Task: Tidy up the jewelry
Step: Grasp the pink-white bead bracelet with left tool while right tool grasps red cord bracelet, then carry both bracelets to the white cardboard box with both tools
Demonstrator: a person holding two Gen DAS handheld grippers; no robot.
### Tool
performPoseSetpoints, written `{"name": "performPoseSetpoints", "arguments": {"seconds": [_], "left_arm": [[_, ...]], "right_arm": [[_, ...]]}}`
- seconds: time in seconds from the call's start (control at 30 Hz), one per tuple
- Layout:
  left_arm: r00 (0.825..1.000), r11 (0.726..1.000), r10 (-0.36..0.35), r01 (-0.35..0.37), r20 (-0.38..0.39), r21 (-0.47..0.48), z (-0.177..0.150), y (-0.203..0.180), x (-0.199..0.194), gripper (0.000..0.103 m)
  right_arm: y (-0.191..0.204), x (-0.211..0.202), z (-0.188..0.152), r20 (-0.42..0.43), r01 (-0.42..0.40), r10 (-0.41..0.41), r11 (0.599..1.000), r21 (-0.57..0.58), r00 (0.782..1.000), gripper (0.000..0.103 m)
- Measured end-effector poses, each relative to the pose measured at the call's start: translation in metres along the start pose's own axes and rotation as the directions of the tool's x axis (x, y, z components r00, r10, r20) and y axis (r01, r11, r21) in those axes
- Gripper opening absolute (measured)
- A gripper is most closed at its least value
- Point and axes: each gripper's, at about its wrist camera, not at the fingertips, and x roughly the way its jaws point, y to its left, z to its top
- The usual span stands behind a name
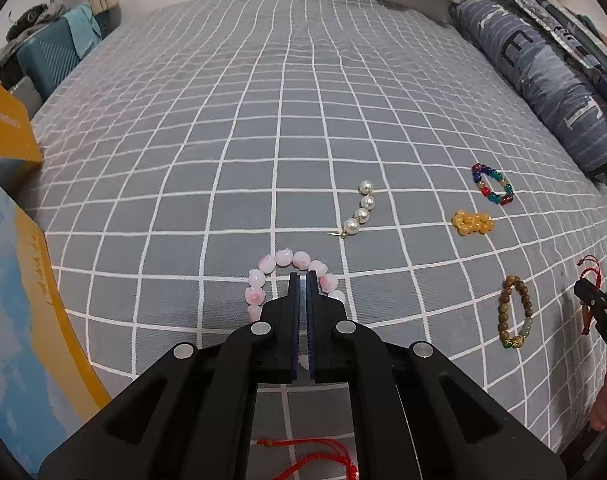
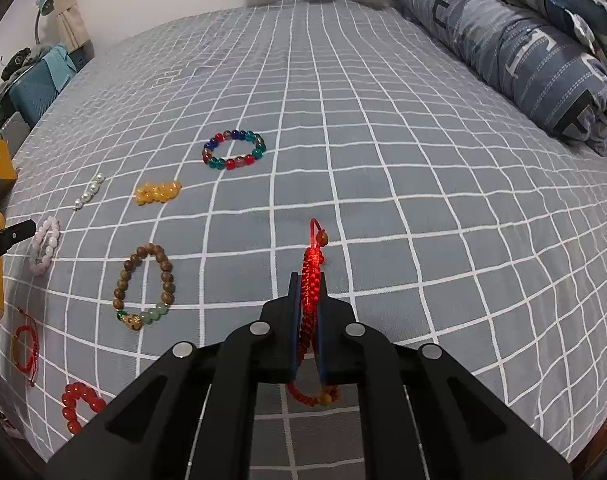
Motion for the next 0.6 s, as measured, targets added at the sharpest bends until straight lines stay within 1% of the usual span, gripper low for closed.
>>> {"name": "performPoseSetpoints", "arguments": {"seconds": [0.13, 0.27, 0.3, 0.33, 0.37, 0.4, 0.43, 0.5, 0.6], "left_arm": [[1.0, 1.0, 0.001, -0.002, -0.003, -0.021, 0.002, 0.007, 0.002, 0.003], [1.0, 0.998, 0.013, -0.014, -0.026, -0.056, 0.001, 0.018, 0.016, 0.006], [0.999, 0.998, 0.024, -0.026, -0.031, -0.064, 0.0, 0.02, 0.021, 0.009], [0.999, 0.997, 0.03, -0.032, -0.031, -0.063, -0.001, 0.021, 0.024, 0.017], [0.998, 0.997, 0.05, -0.052, -0.028, -0.057, -0.002, 0.022, 0.027, 0.023], [0.997, 0.995, 0.075, -0.077, -0.028, -0.057, -0.003, 0.023, 0.03, 0.033], [0.997, 0.995, 0.077, -0.078, -0.028, -0.064, -0.004, 0.025, 0.032, 0.036], [0.997, 0.995, 0.069, -0.072, -0.037, -0.071, -0.006, 0.028, 0.038, 0.036], [0.997, 0.995, 0.077, -0.079, -0.03, -0.065, -0.007, 0.028, 0.04, 0.036]], "right_arm": [[0.001, -0.005, 0.002, 0.013, -0.002, 0.002, 1.0, -0.006, 1.0, 0.006], [0.003, -0.006, -0.001, 0.013, 0.002, -0.002, 1.0, -0.011, 1.0, 0.006], [0.002, -0.005, -0.002, 0.01, 0.002, -0.002, 1.0, -0.012, 1.0, 0.006], [0.002, -0.004, -0.002, 0.007, 0.003, -0.002, 1.0, -0.011, 1.0, 0.006], [0.001, -0.002, -0.004, 0.002, 0.005, -0.005, 1.0, -0.01, 1.0, 0.006], [0.001, -0.001, -0.004, -0.001, 0.005, -0.005, 1.0, -0.011, 1.0, 0.006], [0.001, -0.001, -0.004, -0.003, 0.006, -0.006, 1.0, -0.011, 1.0, 0.006], [0.0, -0.001, -0.005, -0.004, 0.007, -0.007, 1.0, -0.009, 1.0, 0.006], [-0.001, -0.001, -0.005, -0.004, 0.004, -0.005, 1.0, -0.006, 1.0, 0.006]]}}
